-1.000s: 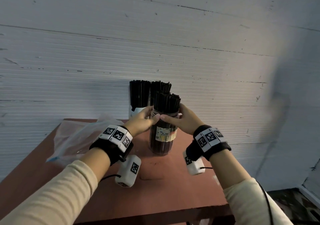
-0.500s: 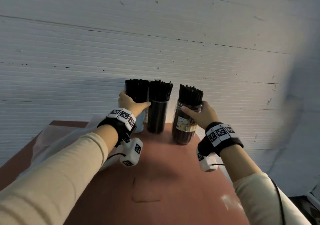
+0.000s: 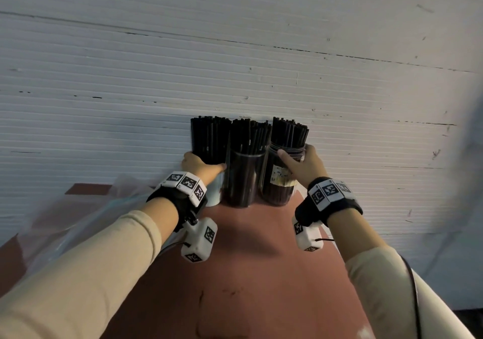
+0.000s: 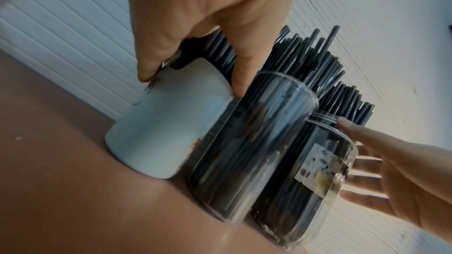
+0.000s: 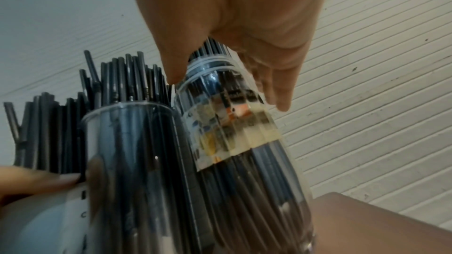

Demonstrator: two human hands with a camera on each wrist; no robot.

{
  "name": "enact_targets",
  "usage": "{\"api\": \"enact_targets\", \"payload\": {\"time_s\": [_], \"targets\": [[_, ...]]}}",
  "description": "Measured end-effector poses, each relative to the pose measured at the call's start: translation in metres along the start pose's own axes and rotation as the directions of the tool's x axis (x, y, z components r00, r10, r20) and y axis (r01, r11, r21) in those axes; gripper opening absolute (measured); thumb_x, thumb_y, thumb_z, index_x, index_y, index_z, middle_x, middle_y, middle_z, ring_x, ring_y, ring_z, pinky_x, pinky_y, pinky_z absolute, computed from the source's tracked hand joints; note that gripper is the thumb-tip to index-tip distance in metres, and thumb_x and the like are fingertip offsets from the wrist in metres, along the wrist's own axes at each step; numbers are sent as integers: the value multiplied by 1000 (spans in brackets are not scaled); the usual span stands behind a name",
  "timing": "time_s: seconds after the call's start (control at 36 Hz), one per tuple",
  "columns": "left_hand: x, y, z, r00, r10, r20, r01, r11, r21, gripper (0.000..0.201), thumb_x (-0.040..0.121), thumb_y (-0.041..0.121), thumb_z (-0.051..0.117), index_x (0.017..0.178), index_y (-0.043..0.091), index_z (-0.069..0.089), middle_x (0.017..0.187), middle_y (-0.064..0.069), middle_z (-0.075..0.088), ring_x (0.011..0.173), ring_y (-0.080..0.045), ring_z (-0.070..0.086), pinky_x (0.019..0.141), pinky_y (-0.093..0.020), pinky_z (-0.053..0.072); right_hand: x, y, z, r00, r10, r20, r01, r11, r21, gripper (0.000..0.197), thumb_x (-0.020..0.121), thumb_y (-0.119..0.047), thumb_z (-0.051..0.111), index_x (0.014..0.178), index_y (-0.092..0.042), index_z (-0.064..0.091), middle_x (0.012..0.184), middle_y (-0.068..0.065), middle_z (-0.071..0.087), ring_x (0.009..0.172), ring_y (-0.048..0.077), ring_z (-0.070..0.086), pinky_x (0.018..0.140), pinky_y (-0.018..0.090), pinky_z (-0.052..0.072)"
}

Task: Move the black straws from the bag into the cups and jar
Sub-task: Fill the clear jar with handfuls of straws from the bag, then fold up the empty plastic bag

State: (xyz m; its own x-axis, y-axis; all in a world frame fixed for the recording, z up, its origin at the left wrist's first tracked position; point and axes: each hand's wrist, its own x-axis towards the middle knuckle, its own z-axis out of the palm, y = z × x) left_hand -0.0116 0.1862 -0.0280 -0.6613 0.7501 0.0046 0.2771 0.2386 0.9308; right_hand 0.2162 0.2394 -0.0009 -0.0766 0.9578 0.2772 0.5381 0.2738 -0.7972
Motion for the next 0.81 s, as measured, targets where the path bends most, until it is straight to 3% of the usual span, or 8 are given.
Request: {"api": "enact_targets", "payload": {"time_s": [0.08,0.17,0.28,0.36,0.5,0.64,0.72,0.81], "targets": [[7,-5,1,1000,6,28,-6,1000,-25,110,30,56,82,122,5,52,120,-14,63,109,-30,62,96,-41,52,-6,-1,-1,999,34,-1,-34,999,9,94,85,-49,64,149,-2,14,150,16,35,136,29,38,102,33,36],[-14,5,-8,1000,-5,24,5,999,-38,100,51,46,87,129,1,45,128,-16,57,115,-31,58,99,-40,50,-15,0,-4,995,50,-88,-52,998,-25,105,84,-50,65,150,0,0,156,21,19,143,32,25,116,38,26],[-34,16,-21,1000,26,-14,-26,1000,-8,96,71,35,83,141,-2,29,142,-18,42,129,-33,46,105,-40,43,-40,-4,-6,977,11,-214,-38,992,-122,91,87,-43,62,148,2,11,146,26,33,134,40,34,111,45,30],[-48,22,-33,994,102,-26,-102,995,22,84,72,37,79,138,4,38,140,-12,42,123,-29,49,99,-36,46,-63,-18,1,978,-71,-196,36,984,-176,61,88,-33,59,132,2,34,129,23,47,118,39,44,101,44,35],[-75,33,-71,971,236,46,-237,971,29,43,83,27,67,123,17,56,112,3,55,106,-18,57,86,-27,45,-102,-48,29,977,-207,54,213,966,-148,26,89,-31,58,103,-10,53,96,7,62,90,25,57,78,32,44],[-94,39,-126,924,358,132,-377,910,174,4,83,17,66,86,15,68,75,11,60,81,-14,57,67,-22,43,-141,-81,66,879,-301,370,361,927,-104,17,90,-28,58,87,-13,66,78,0,63,75,15,55,59,22,37],[-98,31,-161,925,337,176,-379,852,362,14,83,16,66,96,13,70,84,7,62,87,-16,57,76,-24,42,-156,-96,86,801,-272,534,406,901,-150,22,92,-31,57,100,-15,71,82,-1,62,75,13,55,64,22,41],[-104,16,-191,927,253,276,-363,785,502,18,84,16,69,103,17,67,88,6,58,86,-13,52,63,-22,38,-167,-106,102,694,-163,701,448,860,-243,29,93,-39,57,113,-23,70,89,-3,68,92,15,64,83,25,49]]}}
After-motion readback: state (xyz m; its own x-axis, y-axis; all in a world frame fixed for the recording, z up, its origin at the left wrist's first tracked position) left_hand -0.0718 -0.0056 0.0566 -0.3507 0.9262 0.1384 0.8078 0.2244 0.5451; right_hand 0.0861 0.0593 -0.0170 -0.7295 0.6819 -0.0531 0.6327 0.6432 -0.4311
